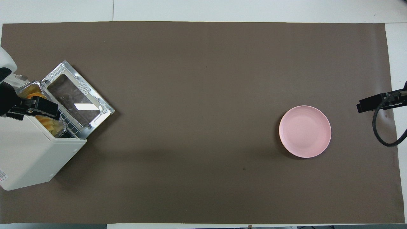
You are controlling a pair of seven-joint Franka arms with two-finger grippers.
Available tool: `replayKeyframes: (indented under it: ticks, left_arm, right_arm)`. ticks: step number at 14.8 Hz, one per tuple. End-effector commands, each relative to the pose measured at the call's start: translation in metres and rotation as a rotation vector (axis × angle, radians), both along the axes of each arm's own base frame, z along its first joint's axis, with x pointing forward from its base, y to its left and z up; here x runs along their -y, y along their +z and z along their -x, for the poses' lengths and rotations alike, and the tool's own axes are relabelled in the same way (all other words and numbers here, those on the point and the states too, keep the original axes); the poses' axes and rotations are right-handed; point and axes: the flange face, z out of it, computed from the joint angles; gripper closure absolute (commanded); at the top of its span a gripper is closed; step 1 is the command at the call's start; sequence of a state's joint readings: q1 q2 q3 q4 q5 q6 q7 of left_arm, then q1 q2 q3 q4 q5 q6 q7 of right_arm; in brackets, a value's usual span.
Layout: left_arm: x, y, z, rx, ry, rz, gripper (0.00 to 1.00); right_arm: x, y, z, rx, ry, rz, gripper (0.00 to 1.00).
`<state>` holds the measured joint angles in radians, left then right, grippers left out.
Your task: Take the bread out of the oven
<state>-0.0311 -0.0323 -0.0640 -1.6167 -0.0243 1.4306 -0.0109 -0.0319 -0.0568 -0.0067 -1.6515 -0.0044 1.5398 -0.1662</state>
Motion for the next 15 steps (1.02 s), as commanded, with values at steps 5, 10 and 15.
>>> replayKeyframes:
  ticks: [5, 10, 15]
  left_arm:
    - [0.002, -0.001, 0.005, 0.018, -0.017, 0.012, 0.00]
    - [0.012, -0.003, -0.019, 0.123, 0.133, -0.056, 0.00]
    - [0.031, -0.094, -0.105, 0.108, 0.424, -0.232, 0.00]
  right_arm:
    - [0.000, 0.001, 0.006, -0.001, -0.013, -0.018, 0.00]
    - [0.000, 0.001, 0.006, -0.001, -0.013, -0.018, 0.00]
    - [0.000, 0.001, 0.006, -0.001, -0.013, -0.018, 0.00]
